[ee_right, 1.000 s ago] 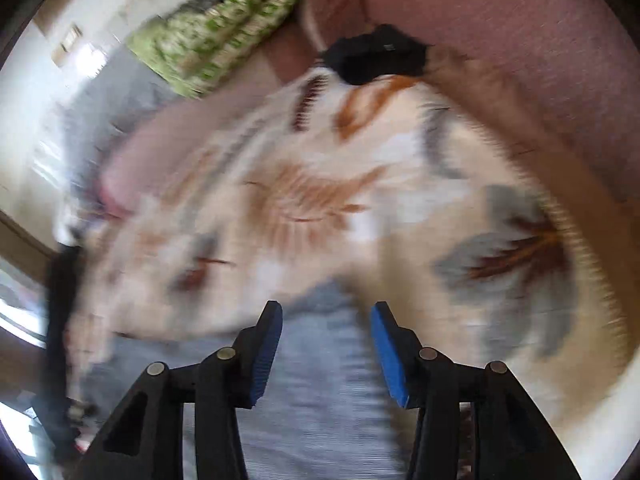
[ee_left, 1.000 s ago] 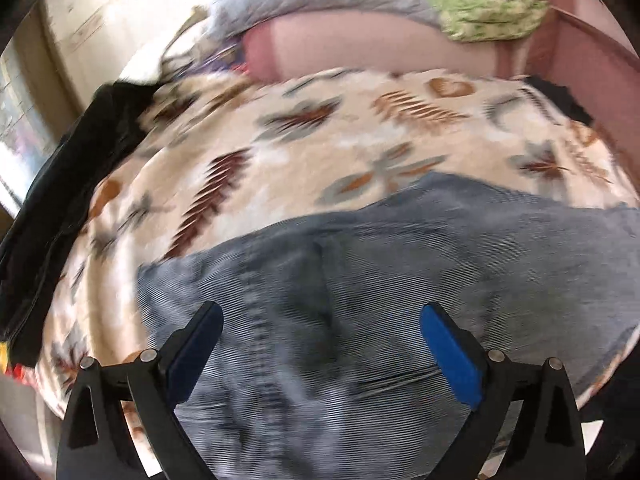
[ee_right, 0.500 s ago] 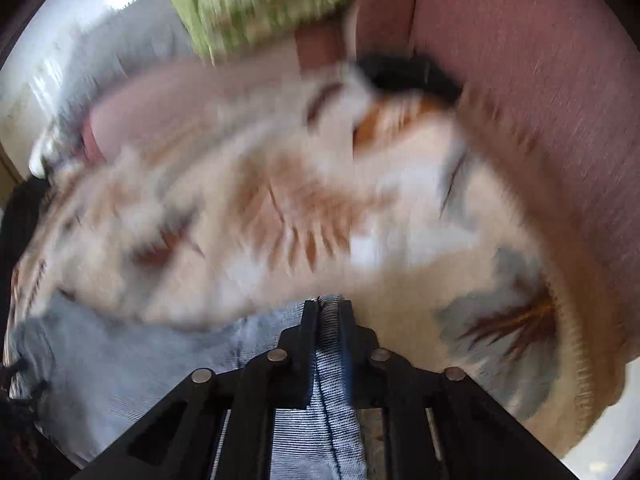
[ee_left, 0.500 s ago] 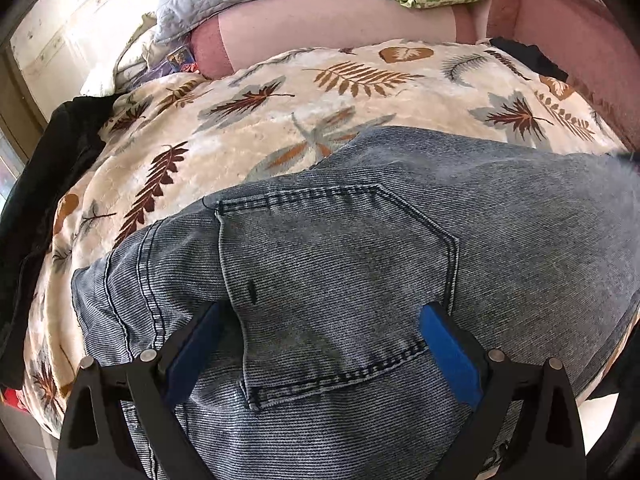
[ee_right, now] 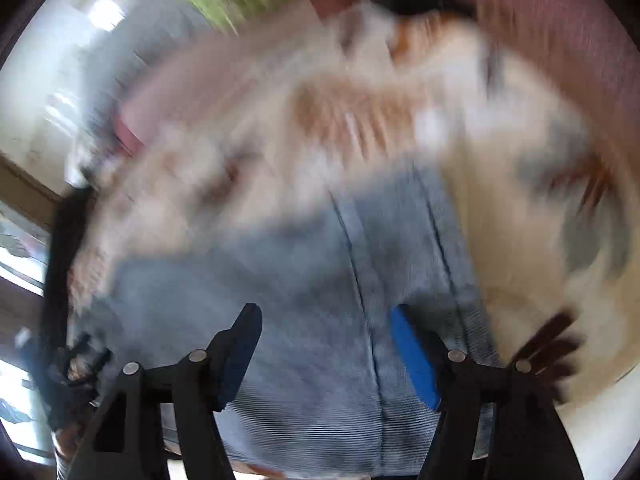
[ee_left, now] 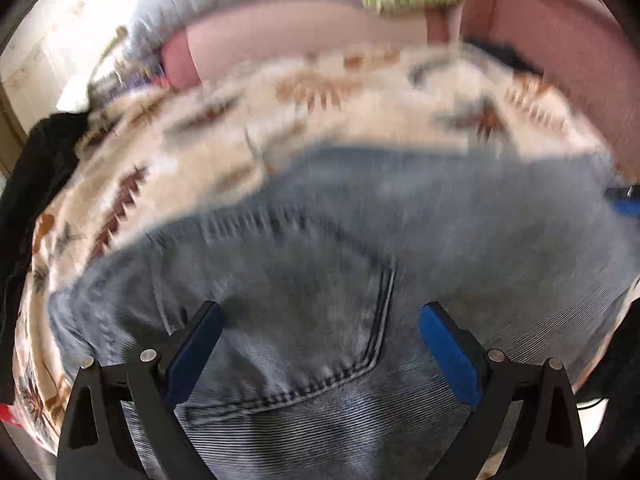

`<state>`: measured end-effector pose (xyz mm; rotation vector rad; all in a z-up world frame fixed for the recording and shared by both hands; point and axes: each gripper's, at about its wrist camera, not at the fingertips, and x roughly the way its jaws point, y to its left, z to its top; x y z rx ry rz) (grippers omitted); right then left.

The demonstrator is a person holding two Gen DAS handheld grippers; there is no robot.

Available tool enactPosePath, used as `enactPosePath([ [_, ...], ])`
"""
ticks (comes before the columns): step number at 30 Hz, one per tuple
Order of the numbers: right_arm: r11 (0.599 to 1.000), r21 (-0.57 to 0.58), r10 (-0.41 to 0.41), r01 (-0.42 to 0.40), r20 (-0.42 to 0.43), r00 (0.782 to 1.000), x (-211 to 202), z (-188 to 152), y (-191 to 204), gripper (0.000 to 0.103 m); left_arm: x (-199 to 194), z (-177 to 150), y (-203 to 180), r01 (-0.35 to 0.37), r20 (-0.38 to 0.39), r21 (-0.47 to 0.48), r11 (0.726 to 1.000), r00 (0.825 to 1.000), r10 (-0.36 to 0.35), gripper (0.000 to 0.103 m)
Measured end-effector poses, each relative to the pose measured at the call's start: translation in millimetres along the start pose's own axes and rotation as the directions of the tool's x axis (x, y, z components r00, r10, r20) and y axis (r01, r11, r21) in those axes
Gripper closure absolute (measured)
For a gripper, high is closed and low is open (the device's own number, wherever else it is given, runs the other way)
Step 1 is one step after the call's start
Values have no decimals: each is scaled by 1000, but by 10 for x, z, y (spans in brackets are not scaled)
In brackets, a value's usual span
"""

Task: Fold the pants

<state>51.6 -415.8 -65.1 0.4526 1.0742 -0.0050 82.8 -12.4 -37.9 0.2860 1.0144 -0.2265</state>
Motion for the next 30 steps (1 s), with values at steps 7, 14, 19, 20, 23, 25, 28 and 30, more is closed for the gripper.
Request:
enactPosePath([
  [7, 994, 23, 104, -106, 80, 991, -401, -57, 220, 30, -112, 33, 14, -2, 33, -44, 999, 999, 3, 4],
  [14, 980, 114, 164, -165, 23, 986, -14, -153, -25, 29, 2, -2, -63, -12, -5, -33, 999, 1000, 12, 3],
  [19, 981, 98, 165, -166, 21, 986, -13, -183, -14, 29, 6, -8, -55, -4, -11, -43, 999, 1000, 4, 3],
  [20, 981, 97, 166, -167, 20, 986, -6, -182, -11, 29, 8, -11, -55, -3, -11, -45, 999, 1000, 2, 3],
  [23, 981, 95, 168, -168, 10, 986, -38, -178, -23, 28, 18, -6, -41, 7, -13, -52, 999, 1000, -8, 3],
  [25, 976, 124, 178, -177, -4, 984, -95, -147, -51, 28, 21, -1, -36, 10, -15, -54, 999, 1000, -11, 3],
  [28, 952, 175, 239, -250, 81, 968, -423, -174, -102, 28, 9, -12, -31, 15, -14, -54, 998, 1000, -16, 3],
  [30, 931, 223, 266, -289, 129, 955, -626, -285, -159, 28, 6, -21, -23, 23, -7, -54, 998, 1000, -23, 3],
])
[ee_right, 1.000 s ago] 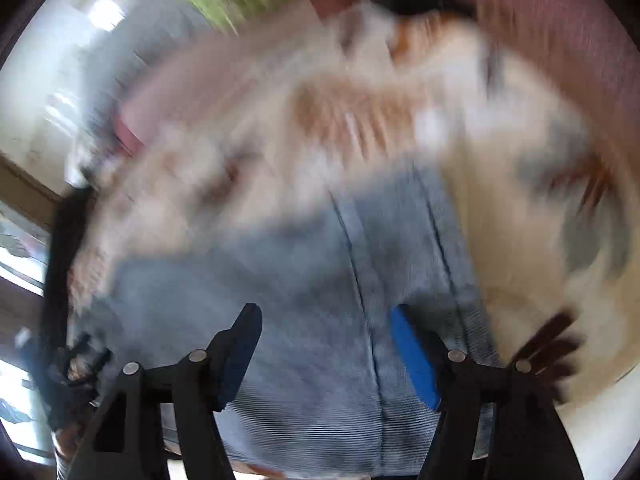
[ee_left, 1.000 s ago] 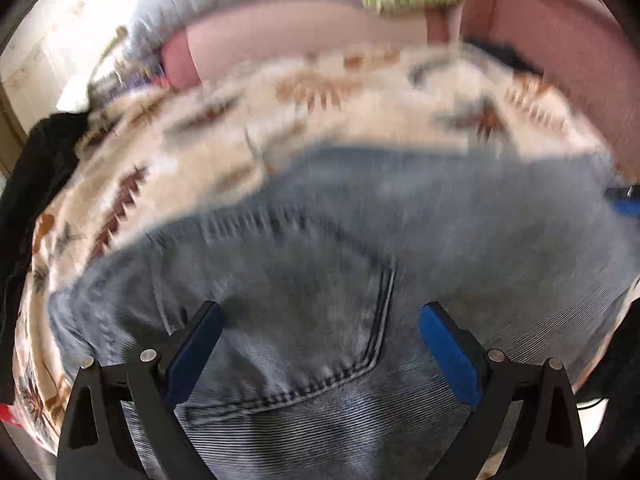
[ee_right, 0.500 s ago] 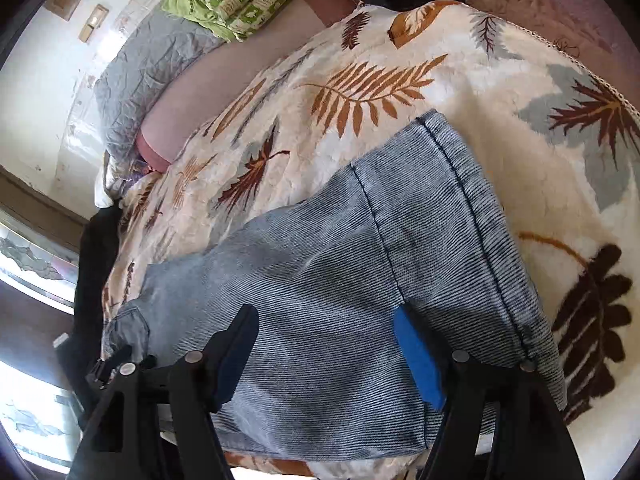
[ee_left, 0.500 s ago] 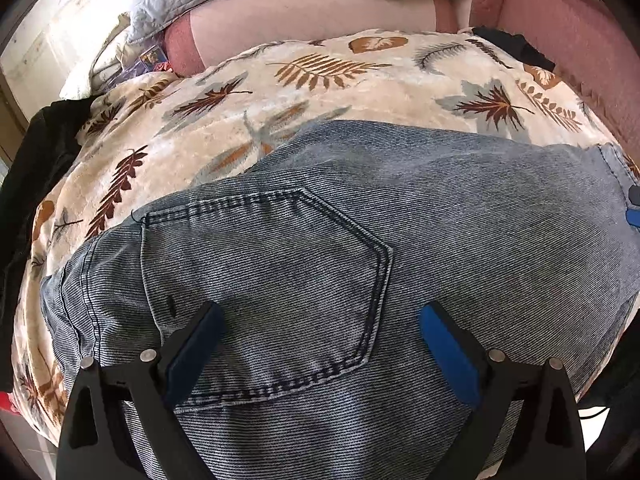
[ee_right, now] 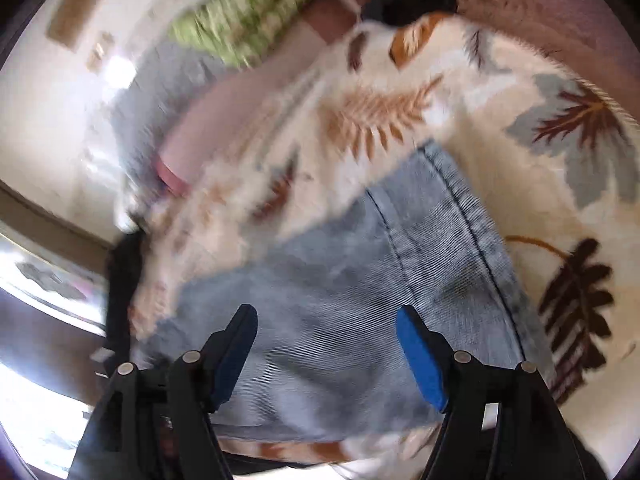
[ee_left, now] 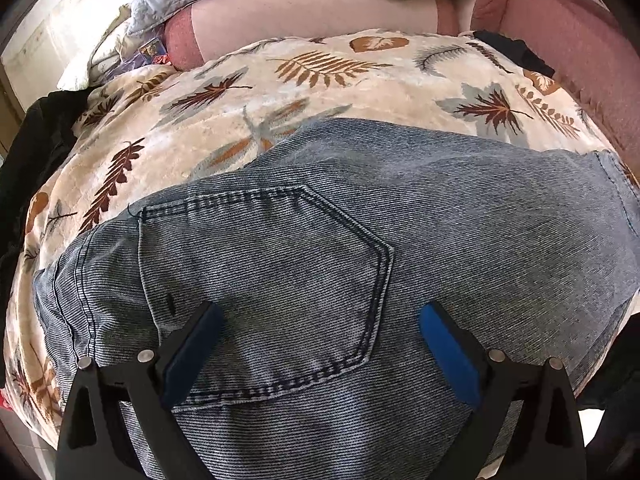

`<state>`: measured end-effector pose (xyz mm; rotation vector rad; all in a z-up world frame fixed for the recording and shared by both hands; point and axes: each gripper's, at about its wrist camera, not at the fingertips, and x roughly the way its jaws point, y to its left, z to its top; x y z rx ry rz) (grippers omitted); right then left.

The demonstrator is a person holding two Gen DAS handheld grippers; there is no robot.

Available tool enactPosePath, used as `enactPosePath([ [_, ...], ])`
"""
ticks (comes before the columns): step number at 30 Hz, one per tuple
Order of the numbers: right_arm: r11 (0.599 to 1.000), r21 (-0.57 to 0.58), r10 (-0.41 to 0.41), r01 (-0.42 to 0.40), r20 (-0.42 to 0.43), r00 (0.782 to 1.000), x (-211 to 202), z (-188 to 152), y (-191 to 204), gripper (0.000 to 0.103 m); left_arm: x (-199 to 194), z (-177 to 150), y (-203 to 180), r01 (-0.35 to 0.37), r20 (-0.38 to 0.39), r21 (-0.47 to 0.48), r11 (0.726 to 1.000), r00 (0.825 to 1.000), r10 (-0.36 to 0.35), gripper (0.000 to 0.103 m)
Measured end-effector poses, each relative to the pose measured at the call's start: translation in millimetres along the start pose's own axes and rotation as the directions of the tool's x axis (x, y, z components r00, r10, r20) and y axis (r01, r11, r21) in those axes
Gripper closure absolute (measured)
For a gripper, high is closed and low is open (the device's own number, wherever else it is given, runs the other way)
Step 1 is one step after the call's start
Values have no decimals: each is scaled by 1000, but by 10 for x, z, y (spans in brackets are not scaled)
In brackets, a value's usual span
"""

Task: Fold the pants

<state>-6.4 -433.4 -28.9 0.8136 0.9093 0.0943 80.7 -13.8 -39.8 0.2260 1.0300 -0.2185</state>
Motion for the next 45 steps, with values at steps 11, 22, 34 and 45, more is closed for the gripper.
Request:
enactPosePath([
  [11, 925, 369, 73, -90, 59, 996, -134, -497, -734, 28, -6, -21, 23, 25, 25, 11, 1000, 999, -25, 4],
  [22, 891, 453, -56, 0, 109, 992, -126, -344, -973, 29, -324, 184, 56, 135, 104, -105, 985, 987, -124, 4],
  [34, 906, 418, -112, 69, 79, 991, -66, -225, -973, 68, -59, 746, -1491, 240, 70, -23, 970, 969, -238, 4],
  [45, 951, 290, -136, 111, 68, 988, -79, -159, -825, 78, -117, 639, -1591, 58, 57, 45, 997, 997, -60, 2],
])
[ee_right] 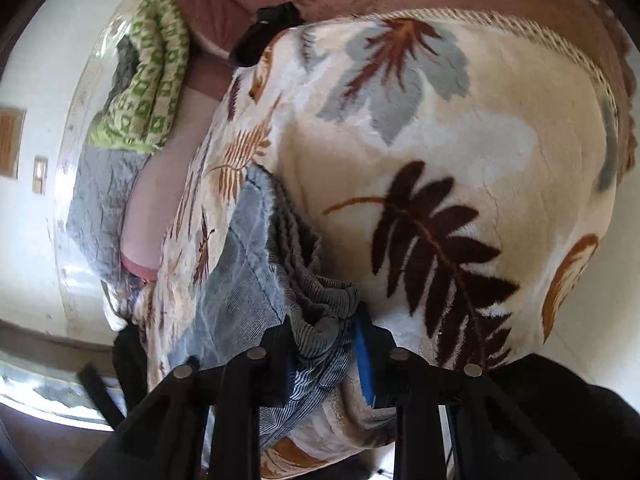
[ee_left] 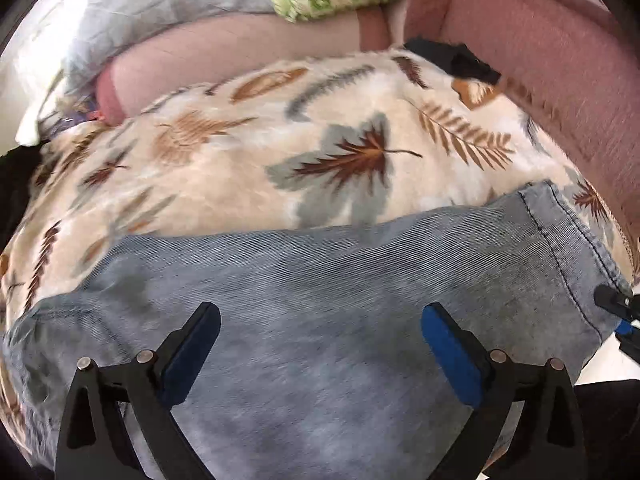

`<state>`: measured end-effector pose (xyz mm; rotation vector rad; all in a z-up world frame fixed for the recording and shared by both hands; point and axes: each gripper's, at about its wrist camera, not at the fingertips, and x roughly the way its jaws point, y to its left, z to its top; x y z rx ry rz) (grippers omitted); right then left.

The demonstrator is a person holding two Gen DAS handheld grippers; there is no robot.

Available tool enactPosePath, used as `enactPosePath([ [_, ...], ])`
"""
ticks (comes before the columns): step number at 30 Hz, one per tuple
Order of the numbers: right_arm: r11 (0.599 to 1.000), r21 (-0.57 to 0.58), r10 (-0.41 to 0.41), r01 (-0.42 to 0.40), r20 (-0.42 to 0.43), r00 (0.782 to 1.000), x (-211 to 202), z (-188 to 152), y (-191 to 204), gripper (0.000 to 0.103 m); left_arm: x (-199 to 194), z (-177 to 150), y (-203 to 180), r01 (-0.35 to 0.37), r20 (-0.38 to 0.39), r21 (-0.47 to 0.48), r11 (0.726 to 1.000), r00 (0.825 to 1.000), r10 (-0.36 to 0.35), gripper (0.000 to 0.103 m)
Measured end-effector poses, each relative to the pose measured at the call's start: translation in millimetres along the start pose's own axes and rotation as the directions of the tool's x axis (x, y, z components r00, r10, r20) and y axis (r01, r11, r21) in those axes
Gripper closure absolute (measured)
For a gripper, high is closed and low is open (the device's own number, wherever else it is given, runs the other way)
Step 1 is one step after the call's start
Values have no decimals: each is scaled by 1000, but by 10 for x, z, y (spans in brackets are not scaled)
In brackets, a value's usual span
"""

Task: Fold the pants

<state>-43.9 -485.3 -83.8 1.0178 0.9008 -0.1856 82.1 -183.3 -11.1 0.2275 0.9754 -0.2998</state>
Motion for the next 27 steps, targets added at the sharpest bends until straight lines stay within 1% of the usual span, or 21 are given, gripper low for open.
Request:
enactPosePath([
  [1, 1000, -19, -14, 14, 4, 1000, 10, -4, 37, 79, 58, -42, 20, -19, -20, 6, 1000, 1000, 19, 2],
  [2, 999, -27, -23, 23, 1, 1000, 32, -5, 58, 81, 223, -106, -2, -32, -82, 43, 999, 996, 35, 2],
  [3, 999, -30, -29, 29, -5, 1000, 50, -4, 72, 81, 386, -171, -43, -33, -124, 76, 997, 991, 42, 0],
  [4, 998, -39, -41, 40, -5, 999, 52, -4, 106, 82, 373, -179, -49, -38, -81, 85, 996, 996, 45, 0],
  [7, 993, -102, -54, 56, 19, 998, -47, -14, 321, 83, 309, -146, -101, -62, -86, 118, 991, 994, 73, 0],
  [8, 990, -131, -56, 60, 33, 998, -93, -24, 439, 84, 317, -141, -107, -58, -90, 120, 991, 993, 70, 0],
  [10, 973, -221, -55, 69, 70, 996, -208, -80, 780, 84, 337, -144, -52, -20, -111, 81, 996, 993, 29, 0],
  [11, 959, -274, -45, 67, 84, 995, -254, -135, 989, 84, 339, -131, -3, 16, -117, 56, 998, 993, -10, 1],
  [13, 917, -394, -26, 66, 105, 994, -307, -306, 1430, 84, 240, -119, 171, 84, -114, -4, 996, 990, -84, 2],
  [14, 887, -458, -11, 60, 108, 994, -312, -431, 1664, 84, 175, -128, 273, 101, -101, -38, 994, 989, -104, 2],
  [15, 853, -518, 0, 56, 107, 994, -297, -574, 1882, 84, 61, -141, 437, 124, -67, -92, 988, 989, -130, 2],
  [16, 807, -589, 17, 42, 95, 995, -257, -776, 2126, 84, -60, -163, 613, 141, -31, -137, 980, 989, -146, 2],
  [17, 767, -641, 33, 24, 78, 996, -205, -962, 2306, 84, -227, -219, 877, 140, 11, -193, 971, 990, -140, 2],
  [19, 676, -737, 48, -9, 32, 998, -15, -1405, 2633, 84, -472, -335, 1319, 119, 72, -278, 953, 992, -103, 2],
  [20, 637, -770, 52, -36, -4, 999, 125, -1632, 2741, 84, -635, -443, 1624, 88, 101, -337, 937, 993, -57, 2],
  [21, 608, -791, 47, -62, -42, 998, 296, -1843, 2803, 84, -751, -529, 1854, 59, 115, -380, 923, 993, -16, 2],
  [23, 575, -811, 24, -107, -114, 993, 637, -2181, 2803, 83, -956, -701, 2266, 2, 131, -440, 898, 989, 62, 2],
  [24, 574, -809, 11, -125, -145, 989, 804, -2301, 2768, 80, -1009, -758, 2401, -27, 124, -452, 891, 988, 93, 2],
  [25, 573, -808, -26, -134, -182, 983, 1039, -2420, 2700, 79, -1063, -811, 2499, -49, 116, -458, 888, 987, 114, 2],
  [26, 579, -802, -75, -145, -229, 971, 1255, -2500, 2618, 72, -1105, -855, 2577, -57, 109, -461, 886, 987, 120, 2],
  [27, 595, -787, -74, -165, -258, 963, 1355, -2536, 2547, 72, -1128, -881, 2612, -50, 104, -463, 885, 988, 110, 2],
])
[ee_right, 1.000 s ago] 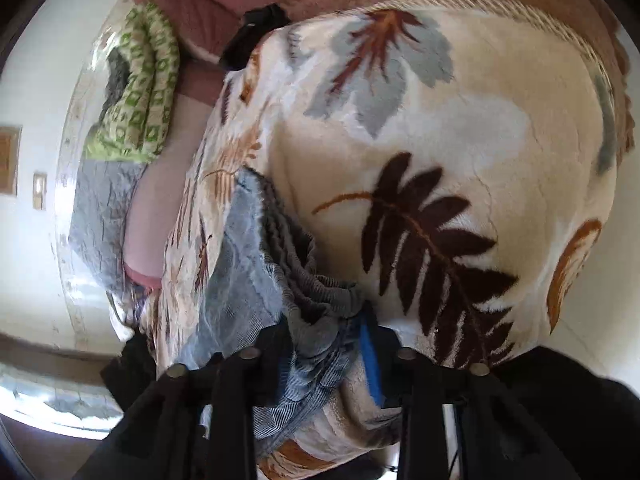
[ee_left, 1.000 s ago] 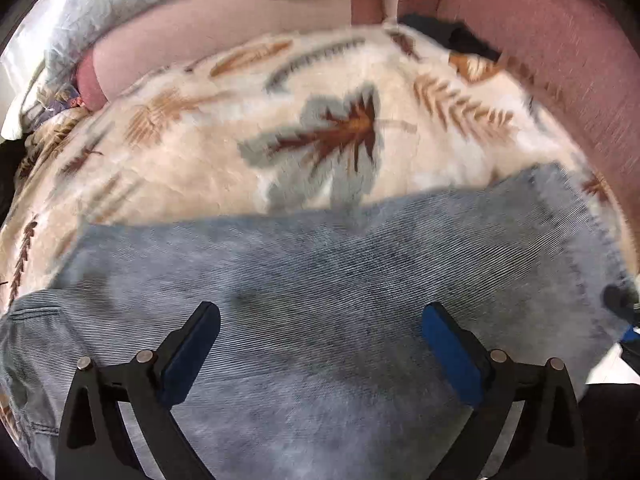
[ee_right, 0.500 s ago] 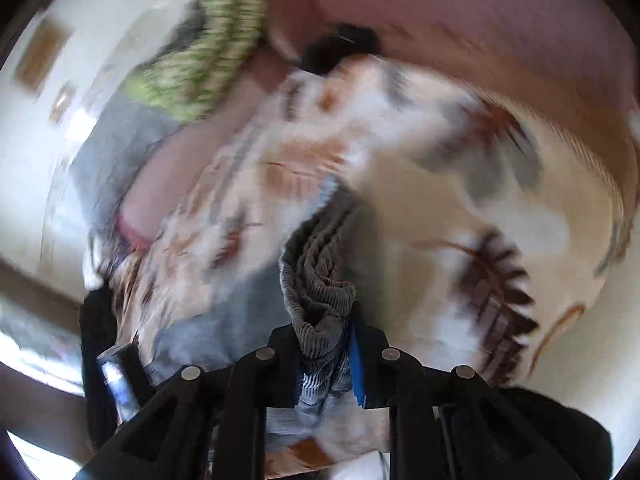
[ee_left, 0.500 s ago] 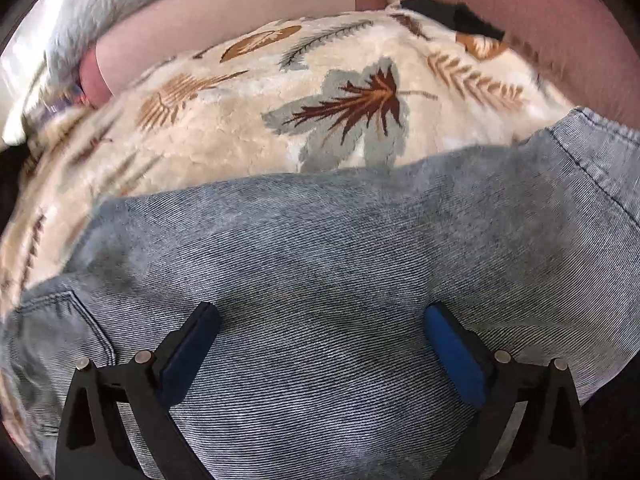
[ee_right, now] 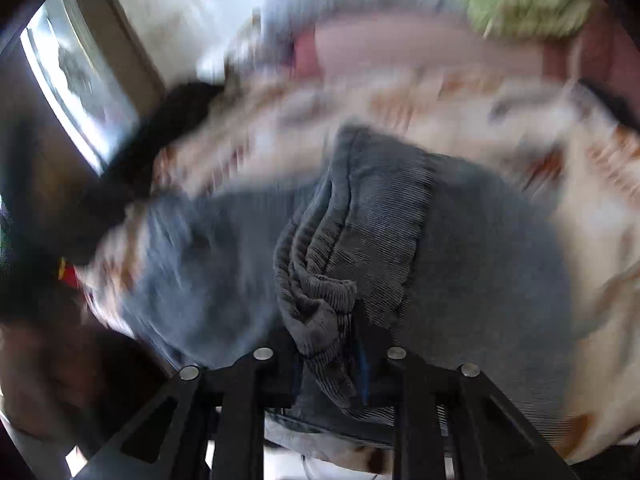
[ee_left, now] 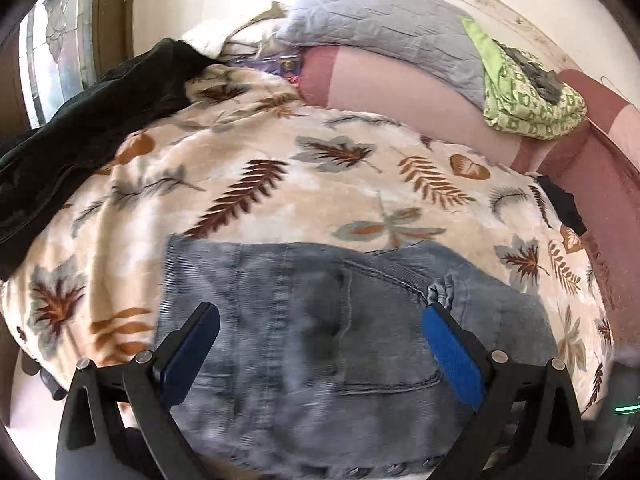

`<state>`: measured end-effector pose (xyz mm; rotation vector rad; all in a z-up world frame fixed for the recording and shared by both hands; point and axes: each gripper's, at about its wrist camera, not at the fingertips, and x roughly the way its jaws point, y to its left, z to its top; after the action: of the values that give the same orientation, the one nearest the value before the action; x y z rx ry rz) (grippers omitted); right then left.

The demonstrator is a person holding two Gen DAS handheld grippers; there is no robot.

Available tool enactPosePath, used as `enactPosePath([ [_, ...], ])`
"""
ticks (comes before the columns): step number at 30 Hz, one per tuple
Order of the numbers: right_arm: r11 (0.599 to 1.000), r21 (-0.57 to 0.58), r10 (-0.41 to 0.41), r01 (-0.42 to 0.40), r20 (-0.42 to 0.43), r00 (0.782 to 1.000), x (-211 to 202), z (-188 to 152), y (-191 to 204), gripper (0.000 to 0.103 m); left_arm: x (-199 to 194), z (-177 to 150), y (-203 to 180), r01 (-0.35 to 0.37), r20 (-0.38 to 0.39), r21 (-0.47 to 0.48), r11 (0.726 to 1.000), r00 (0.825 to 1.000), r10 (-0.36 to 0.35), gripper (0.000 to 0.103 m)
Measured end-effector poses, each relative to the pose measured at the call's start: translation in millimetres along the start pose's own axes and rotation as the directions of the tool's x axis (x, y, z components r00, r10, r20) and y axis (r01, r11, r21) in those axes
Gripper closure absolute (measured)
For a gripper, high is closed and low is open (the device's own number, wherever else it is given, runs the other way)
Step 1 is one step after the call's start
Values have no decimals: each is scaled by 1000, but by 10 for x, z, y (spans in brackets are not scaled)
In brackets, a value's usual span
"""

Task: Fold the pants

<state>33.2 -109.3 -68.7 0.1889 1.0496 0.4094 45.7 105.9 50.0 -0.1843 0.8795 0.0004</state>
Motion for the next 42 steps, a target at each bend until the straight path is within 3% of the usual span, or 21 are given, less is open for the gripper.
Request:
enactPosePath([
  [1, 1000, 5, 19, -19, 60, 998, -85, -28, -22, 69, -19, -1, 4, 21, -5, -4, 1000, 1000, -21, 2],
  [4, 989, 97, 102, -111, 92, 991, -402, -43, -226, 37, -48, 7, -170, 107, -24, 3, 994, 994, -107, 2],
  [8, 928, 298, 163, -225, 218, 962, -867, -149, -830, 36, -49, 42, -718, 248, -49, 61, 967, 968, -245, 2],
  [11, 846, 447, 212, -292, 221, 952, -822, -283, -1306, 36, 26, -32, -1044, 319, -101, 74, 945, 945, -311, 2],
  [13, 782, 538, 274, -316, 159, 948, -597, -385, -1496, 36, 184, -146, -1213, 305, -148, 107, 946, 946, -288, 2],
  [14, 756, 552, 309, -351, 172, 936, -568, -410, -1558, 36, 377, -261, -1300, 256, -218, 146, 956, 951, -221, 2],
  [16, 744, 552, 331, -376, 184, 925, -635, -368, -1599, 36, 840, -565, -1314, 163, -378, 191, 968, 922, -81, 4],
  [18, 757, 526, 327, -388, 209, 922, -787, -231, -1611, 36, 784, -732, -1398, 119, -300, 314, 942, 954, -20, 4],
  [19, 767, 504, 327, -397, 225, 918, -875, -124, -1627, 36, 704, -742, -1445, 127, -311, 320, 939, 950, -22, 4],
  [21, 765, 487, 342, -422, 249, 906, -951, 109, -1680, 36, 530, -661, -1457, 194, -291, 263, 945, 950, -114, 4],
  [24, 714, 470, 444, -519, 270, 855, -849, 528, -1738, 36, 320, -515, -1556, 195, -195, 298, 934, 971, -141, 4],
  [26, 660, 513, 497, -548, 249, 831, -620, 675, -1821, 35, 394, -469, -1574, 229, -219, 274, 934, 961, -171, 4],
  [27, 656, 539, 503, -527, 208, 839, -450, 716, -1890, 35, 494, -468, -1552, 232, -251, 258, 938, 954, -167, 4],
  [29, 723, 584, 394, -369, 89, 915, -103, 709, -2058, 40, 845, -615, -1517, 184, -349, 244, 952, 933, -91, 4],
  [30, 695, 621, 397, -363, 90, 913, 5, 687, -2141, 44, 935, -699, -1498, 151, -337, 285, 947, 940, -48, 2],
  [31, 684, 619, 408, -386, 114, 906, -28, 716, -2155, 44, 887, -771, -1574, 122, -264, 373, 920, 964, -21, 1],
  [32, 703, 598, 400, -385, 115, 909, -111, 750, -2118, 44, 863, -805, -1590, 117, -253, 394, 912, 967, -15, 1],
  [35, 765, 516, 372, -385, 134, 919, -465, 754, -1940, 43, 870, -800, -1530, 142, -263, 374, 917, 964, -42, 1],
  [38, 758, 515, 389, -401, 137, 911, -664, 478, -1830, 36, 874, -803, -1499, 146, -259, 379, 914, 965, -47, 1],
  [41, 772, 552, 352, -316, 44, 935, -454, 73, -1924, 38, 747, -811, -1464, 163, -261, 365, 917, 963, -67, 1],
  [42, 758, 552, 365, -347, 81, 927, -443, 26, -1962, 39, 713, -777, -1436, 174, -267, 343, 923, 960, -82, 1],
])
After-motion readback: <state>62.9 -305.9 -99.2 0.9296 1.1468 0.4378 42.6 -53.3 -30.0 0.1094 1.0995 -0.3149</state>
